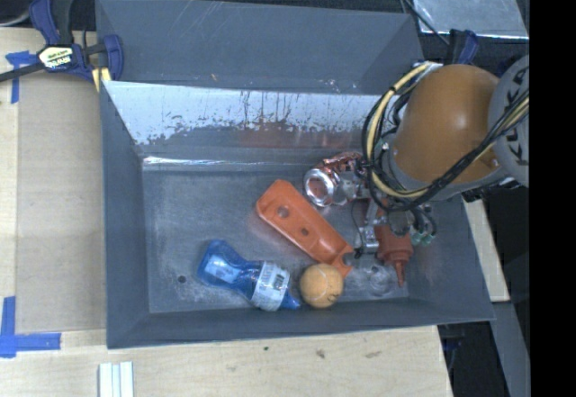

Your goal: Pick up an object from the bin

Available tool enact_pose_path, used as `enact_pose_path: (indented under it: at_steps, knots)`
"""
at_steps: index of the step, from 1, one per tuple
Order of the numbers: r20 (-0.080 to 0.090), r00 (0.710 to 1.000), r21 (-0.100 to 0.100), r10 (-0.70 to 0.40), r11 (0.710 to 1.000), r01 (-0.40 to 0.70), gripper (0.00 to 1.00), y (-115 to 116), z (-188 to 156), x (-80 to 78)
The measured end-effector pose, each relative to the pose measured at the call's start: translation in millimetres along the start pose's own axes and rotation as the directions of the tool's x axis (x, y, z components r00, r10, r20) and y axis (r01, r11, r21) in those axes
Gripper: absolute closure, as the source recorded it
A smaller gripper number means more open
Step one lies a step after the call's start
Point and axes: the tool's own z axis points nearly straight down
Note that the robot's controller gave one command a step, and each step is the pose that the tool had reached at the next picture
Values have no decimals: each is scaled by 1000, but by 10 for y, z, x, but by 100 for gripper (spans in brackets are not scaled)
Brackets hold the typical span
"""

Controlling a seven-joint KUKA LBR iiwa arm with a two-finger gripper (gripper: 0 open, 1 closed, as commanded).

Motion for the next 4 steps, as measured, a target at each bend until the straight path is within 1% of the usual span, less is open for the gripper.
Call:
enact_pose_path:
  at_steps: [1, 2, 3, 4]
  knots:
    - [13, 993, -3, 119, 993, -119, 0, 345, 926, -237]
    - [5, 974, -1, 225, 974, -225, 0, 479, 58, -290]
    - [22, 993, -4, 120, 993, -120, 0, 340, 916, -258]
    - [7, 753, -7, 658, 753, -658, 0, 659, 964, -372]
